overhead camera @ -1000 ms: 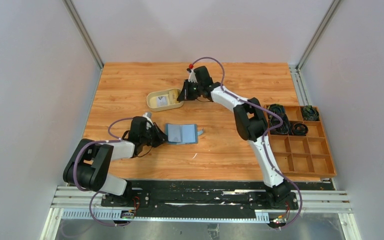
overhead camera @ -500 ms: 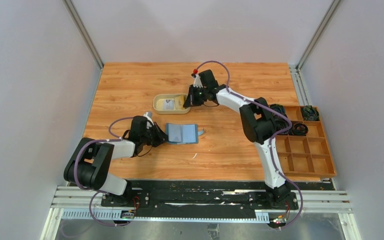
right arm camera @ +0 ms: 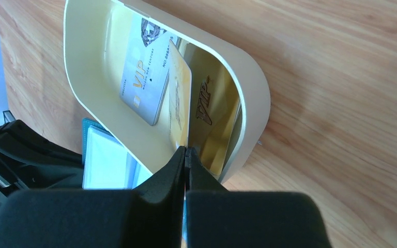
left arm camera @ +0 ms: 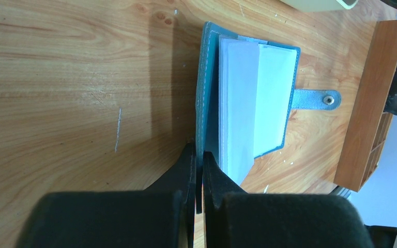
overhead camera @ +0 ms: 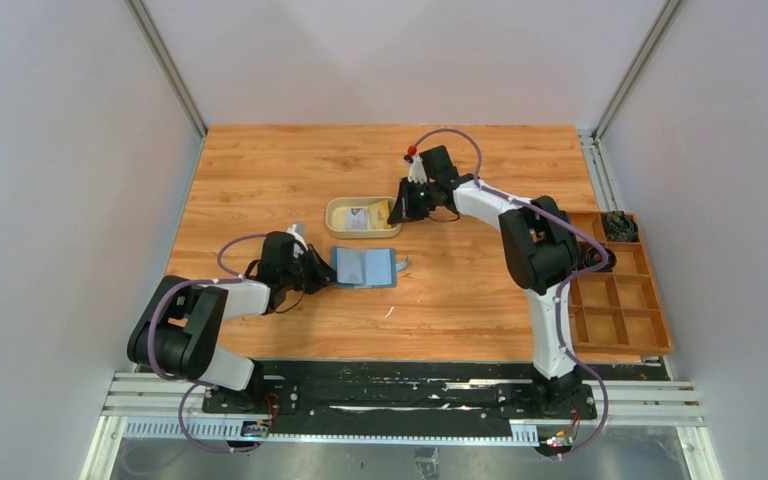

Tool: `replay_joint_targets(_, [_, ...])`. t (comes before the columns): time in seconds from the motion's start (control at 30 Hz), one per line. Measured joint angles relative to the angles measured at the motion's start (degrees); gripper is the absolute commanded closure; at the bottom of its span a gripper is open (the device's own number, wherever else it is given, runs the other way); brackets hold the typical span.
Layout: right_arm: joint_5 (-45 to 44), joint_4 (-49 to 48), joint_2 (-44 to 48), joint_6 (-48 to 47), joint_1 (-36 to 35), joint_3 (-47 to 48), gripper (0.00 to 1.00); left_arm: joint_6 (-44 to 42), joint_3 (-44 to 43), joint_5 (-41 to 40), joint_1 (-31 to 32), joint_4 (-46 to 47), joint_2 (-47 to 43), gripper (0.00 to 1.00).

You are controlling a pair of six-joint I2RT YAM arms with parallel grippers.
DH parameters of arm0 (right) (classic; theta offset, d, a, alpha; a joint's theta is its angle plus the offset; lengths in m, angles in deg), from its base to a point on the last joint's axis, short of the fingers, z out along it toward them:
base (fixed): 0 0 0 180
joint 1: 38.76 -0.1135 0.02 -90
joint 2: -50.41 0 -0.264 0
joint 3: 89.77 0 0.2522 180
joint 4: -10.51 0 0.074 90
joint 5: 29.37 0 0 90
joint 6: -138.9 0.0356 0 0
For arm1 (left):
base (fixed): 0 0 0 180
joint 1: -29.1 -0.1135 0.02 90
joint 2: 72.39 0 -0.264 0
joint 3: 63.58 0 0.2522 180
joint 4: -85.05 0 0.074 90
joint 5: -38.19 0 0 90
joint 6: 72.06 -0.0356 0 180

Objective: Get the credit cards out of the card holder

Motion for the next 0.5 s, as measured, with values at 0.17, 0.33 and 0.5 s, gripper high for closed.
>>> replay_joint_targets(0.17, [0.44, 0.11, 0.85, -0.39, 1.6, -1.7, 1.0, -0.02, 0.22, -0.15, 0.09, -0.07, -0.39, 1.0])
replay_joint_targets(0.33, [0.52, 0.11, 1.18, -0.46, 1.9, -2.12, 1.0, 0.0, 0.33, -1.29, 0.87, -0.11, -0.79, 1.0])
replay_joint_targets(0.5, [-0.11, 1.4, 2.32, -1.16, 2.12, -2.93, 1.0, 0.26, 0.33, -2.47, 2.01, -0.2, -1.03, 1.0])
